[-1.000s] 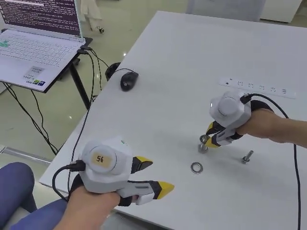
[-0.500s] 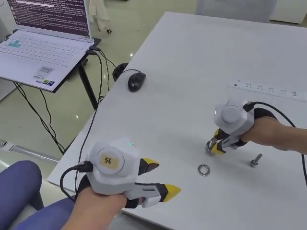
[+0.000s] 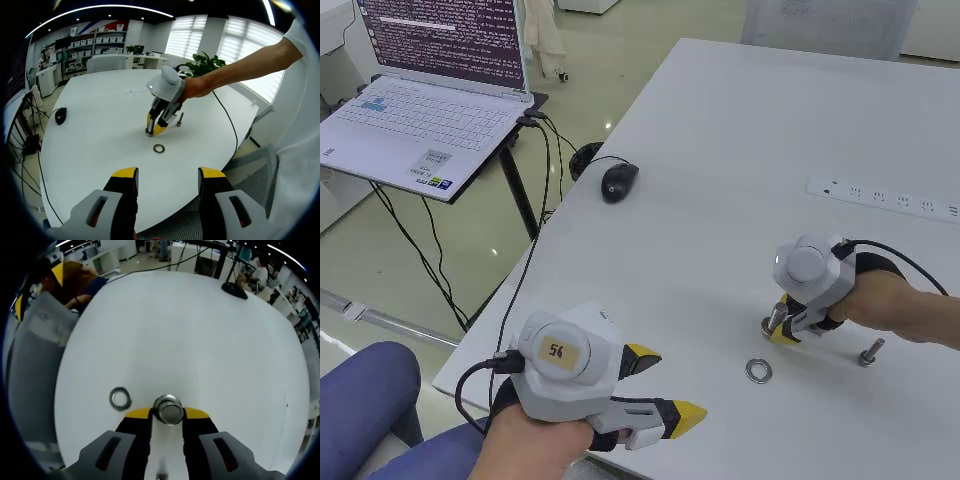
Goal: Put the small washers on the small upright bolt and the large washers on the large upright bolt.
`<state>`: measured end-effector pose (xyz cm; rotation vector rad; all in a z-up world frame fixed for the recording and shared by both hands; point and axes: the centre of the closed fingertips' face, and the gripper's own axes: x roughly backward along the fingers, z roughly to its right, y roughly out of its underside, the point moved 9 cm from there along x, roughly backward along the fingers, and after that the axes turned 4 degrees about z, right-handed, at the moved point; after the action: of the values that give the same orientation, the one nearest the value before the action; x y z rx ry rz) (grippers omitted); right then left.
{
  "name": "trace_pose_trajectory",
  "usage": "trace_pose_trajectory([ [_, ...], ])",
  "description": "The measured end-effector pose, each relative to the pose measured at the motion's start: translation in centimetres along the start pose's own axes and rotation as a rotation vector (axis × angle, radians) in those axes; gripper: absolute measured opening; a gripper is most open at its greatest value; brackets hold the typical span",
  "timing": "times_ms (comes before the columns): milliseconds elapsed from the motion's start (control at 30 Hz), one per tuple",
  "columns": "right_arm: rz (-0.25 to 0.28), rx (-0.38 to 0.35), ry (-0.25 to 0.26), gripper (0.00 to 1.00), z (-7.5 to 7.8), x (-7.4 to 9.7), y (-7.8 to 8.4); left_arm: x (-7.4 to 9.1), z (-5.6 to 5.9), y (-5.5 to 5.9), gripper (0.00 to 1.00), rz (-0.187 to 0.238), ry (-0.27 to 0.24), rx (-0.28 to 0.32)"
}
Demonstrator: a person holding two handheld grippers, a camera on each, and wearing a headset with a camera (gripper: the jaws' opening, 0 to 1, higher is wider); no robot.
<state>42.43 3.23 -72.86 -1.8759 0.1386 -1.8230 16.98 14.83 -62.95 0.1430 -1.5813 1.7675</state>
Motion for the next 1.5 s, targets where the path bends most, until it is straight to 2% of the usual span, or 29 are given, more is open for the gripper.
trace_pose_trajectory([
  [333, 0.034, -0.065, 0.038, 0.26, -0.2, 2.0, 1.1, -0.2, 0.3, -0.3, 0.47, 0.002, 0.003, -0.012],
  [633, 0.035, -0.079, 0.045, 0.27, -2.6, 2.9, 2.3, -0.6, 1.2, -0.6, 0.47, 0.003, 0.013, -0.023],
  [767, 0.034, -0.06, 0.032, 0.27, -4.1, 2.8, 2.4, -0.8, 1.4, -0.6, 0.47, 0.004, 0.015, -0.024],
  [1100, 0.055, -0.062, -0.001, 0.27, -6.1, 1.5, 1.8, -0.7, 1.6, -0.5, 0.47, 0.003, 0.015, -0.025],
  [1233, 0.074, -0.06, -0.028, 0.27, -6.4, 0.7, 1.1, -0.6, 1.7, -0.5, 0.47, 0.001, 0.015, -0.023],
  [1500, 0.076, -0.034, -0.04, 0.28, -6.5, -0.4, -0.2, -0.4, 1.7, -0.4, 0.47, -0.001, 0.009, -0.022],
])
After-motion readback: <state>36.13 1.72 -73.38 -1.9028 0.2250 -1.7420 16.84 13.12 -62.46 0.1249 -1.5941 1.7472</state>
